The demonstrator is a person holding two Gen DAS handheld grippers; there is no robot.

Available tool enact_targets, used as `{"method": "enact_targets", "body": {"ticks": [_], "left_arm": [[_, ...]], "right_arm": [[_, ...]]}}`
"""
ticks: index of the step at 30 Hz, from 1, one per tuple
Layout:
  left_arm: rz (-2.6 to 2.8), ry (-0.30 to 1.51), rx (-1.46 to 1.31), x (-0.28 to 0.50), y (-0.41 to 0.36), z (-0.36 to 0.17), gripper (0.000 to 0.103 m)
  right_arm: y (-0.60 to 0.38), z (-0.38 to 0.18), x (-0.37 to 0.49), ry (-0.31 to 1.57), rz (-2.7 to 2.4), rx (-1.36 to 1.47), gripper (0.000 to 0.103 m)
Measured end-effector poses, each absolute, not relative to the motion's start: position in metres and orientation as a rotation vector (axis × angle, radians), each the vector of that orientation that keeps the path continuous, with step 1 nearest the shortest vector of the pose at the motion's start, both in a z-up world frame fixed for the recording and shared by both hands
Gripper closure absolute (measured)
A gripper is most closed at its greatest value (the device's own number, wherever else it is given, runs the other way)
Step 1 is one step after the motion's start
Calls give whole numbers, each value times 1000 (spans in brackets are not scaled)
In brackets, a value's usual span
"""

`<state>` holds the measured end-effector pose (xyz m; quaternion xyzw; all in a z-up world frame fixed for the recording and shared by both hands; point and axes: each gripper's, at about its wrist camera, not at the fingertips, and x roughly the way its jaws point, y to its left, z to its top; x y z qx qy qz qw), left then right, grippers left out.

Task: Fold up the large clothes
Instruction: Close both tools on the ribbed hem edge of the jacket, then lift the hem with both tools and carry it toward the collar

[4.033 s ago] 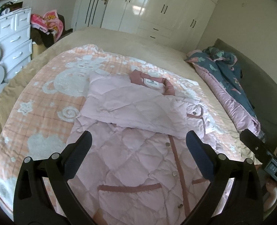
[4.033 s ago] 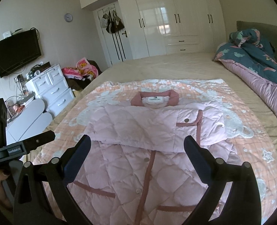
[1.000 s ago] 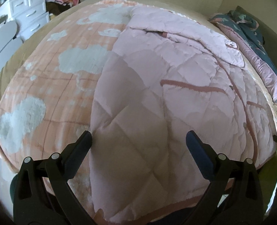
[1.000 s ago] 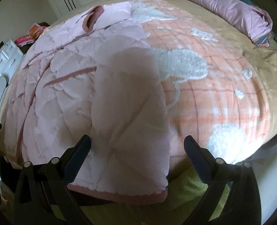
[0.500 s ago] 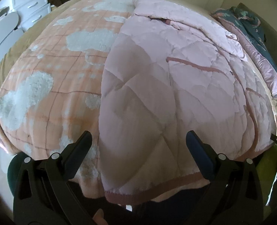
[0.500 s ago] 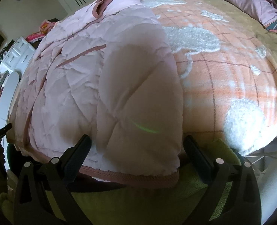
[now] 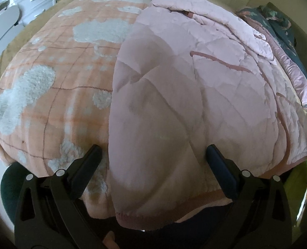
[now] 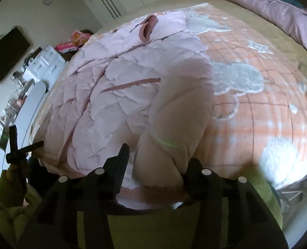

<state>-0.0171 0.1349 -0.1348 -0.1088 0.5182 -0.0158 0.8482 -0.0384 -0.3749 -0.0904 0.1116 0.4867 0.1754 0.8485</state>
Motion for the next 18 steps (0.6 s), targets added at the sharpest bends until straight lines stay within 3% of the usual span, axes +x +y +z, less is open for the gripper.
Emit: {"method": "enact_targets", "body": {"ticks": [3, 6, 8, 10, 12, 13, 15, 18], "left_arm": [[-36, 1085, -223, -17, 134, -135, 9], [-46, 1067, -211, -18, 132, -132, 16], [-51, 1048, -195, -17, 129, -129, 31], [-52, 1044, -182, -16, 126, -126, 41], [-75, 1030, -173, -16, 122, -121, 56], [-87, 1028, -170, -16, 121, -120, 63], [-96, 1029, -153, -14, 118, -121, 67], [-110, 1008, -211, -10, 121, -115, 88]], "right_arm": [[-372, -108, -30, 1092, 426, 272, 28], [-366, -126, -27, 1153, 423, 274, 27], [-366, -129, -28, 1152, 425, 311, 27], [-363, -123, -30, 1126, 431, 301, 37], [-359, -103, -35, 1044, 506, 311, 62], [-359, -92, -37, 996, 541, 318, 63], [-359, -77, -38, 941, 572, 316, 67], [-359, -59, -35, 860, 615, 355, 69]]}}
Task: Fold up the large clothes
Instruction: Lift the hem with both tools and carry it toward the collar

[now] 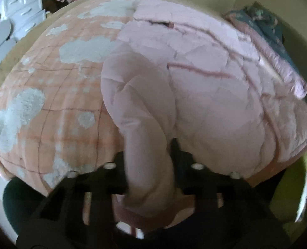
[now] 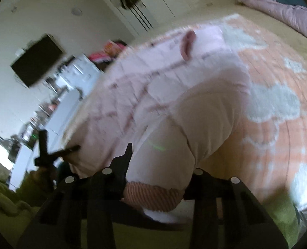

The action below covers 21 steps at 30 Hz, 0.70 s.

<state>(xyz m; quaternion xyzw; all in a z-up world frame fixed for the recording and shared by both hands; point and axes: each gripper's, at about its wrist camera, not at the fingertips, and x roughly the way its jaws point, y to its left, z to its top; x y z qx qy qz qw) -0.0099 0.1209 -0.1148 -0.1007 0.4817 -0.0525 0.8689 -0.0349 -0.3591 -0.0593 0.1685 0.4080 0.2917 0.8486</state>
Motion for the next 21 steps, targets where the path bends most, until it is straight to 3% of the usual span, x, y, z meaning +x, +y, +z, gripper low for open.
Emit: {"method": "enact_targets", "body": {"ticks": [2, 12, 21], "left_arm": [[-126, 948, -214, -7, 119, -99, 94], [-188, 731, -236, 18, 116, -21, 95], [-200, 647, -272, 43, 116, 11, 95]], "right_arm": [[-360, -50, -33, 819, 623, 363, 70], [-353, 1, 1, 655, 578, 384, 73], [-351, 39, 29, 588, 554, 362, 75]]}}
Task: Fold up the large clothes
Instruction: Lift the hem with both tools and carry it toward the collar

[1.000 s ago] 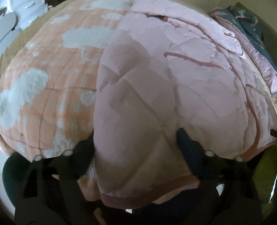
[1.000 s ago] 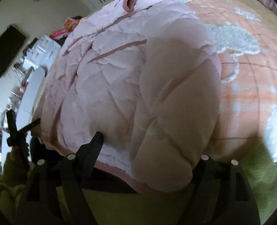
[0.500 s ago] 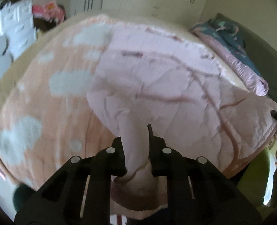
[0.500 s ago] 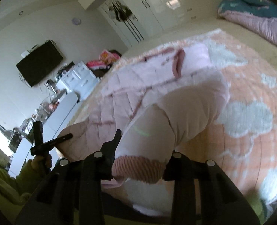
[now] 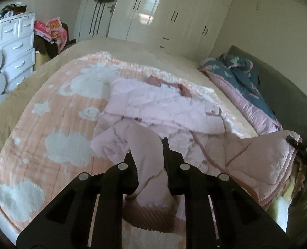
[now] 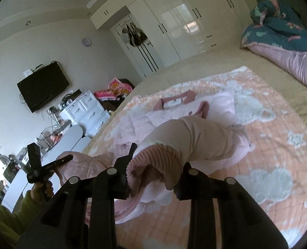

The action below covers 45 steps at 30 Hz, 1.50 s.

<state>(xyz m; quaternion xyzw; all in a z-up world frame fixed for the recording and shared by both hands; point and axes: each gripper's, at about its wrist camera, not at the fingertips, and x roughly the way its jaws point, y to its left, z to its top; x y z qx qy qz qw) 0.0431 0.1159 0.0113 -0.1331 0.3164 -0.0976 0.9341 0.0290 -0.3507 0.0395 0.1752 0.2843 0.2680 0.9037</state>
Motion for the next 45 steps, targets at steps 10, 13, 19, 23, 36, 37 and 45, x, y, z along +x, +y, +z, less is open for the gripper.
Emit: {"method": "enact_targets", "body": {"ticks": [10, 13, 19, 23, 36, 37, 45], "left_arm": [[-206, 592, -279, 70, 113, 40, 95], [-208, 583, -275, 77, 112, 48, 95], [-207, 563, -277, 93, 112, 61, 95], [-198, 553, -289, 104, 116, 65, 95], [-127, 532, -308, 172, 126, 79, 95], [-120, 535, -305, 180, 127, 79, 95], [-68, 572, -298, 243, 135, 75, 94]], "right_arm": [[-356, 65, 57, 550, 531, 355, 76], [-357, 72, 65, 542, 524, 355, 76], [-353, 87, 78, 526, 523, 329, 76], [-351, 97, 90, 516, 521, 334, 76], [-359, 111, 165, 523, 462, 416, 76], [-361, 110, 172, 529, 460, 425, 76], [-378, 91, 245, 586, 396, 510, 74]]}}
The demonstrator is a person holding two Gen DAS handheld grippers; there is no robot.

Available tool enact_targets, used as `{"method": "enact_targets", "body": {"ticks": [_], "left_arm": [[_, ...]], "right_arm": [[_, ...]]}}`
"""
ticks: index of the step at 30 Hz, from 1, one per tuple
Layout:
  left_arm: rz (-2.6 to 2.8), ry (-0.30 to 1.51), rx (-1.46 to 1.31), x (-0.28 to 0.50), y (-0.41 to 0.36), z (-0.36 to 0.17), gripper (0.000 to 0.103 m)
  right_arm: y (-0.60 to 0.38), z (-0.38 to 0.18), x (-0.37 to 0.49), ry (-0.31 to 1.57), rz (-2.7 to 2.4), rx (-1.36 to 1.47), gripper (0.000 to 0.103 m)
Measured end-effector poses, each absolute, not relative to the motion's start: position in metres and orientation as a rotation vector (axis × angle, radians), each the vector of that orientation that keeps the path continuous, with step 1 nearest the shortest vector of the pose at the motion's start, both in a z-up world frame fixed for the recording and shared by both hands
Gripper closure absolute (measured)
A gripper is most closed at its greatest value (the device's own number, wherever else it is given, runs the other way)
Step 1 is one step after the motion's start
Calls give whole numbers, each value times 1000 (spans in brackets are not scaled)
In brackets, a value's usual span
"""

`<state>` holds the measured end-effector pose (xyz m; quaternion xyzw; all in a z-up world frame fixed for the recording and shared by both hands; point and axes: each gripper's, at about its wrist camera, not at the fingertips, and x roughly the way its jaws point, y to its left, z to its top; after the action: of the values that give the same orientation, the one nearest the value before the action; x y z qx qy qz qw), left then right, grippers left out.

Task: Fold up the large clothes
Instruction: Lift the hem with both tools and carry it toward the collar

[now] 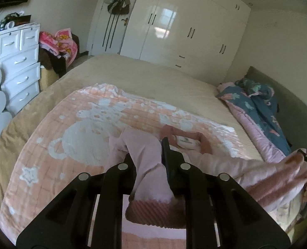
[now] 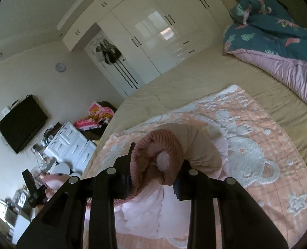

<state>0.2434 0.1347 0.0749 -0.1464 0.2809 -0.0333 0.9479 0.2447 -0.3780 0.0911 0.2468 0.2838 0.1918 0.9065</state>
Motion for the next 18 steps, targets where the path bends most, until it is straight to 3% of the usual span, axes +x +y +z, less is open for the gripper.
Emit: {"method": "enact_targets", "body": {"ticks": [15, 18], "left_arm": [[-8, 674, -281, 330, 142, 30, 94], [-4, 689, -285, 340, 144, 21, 94]], "right_arm": [[-387, 49, 335, 678, 390, 654, 58], [-387, 48, 339, 664, 410, 662, 47]]}}
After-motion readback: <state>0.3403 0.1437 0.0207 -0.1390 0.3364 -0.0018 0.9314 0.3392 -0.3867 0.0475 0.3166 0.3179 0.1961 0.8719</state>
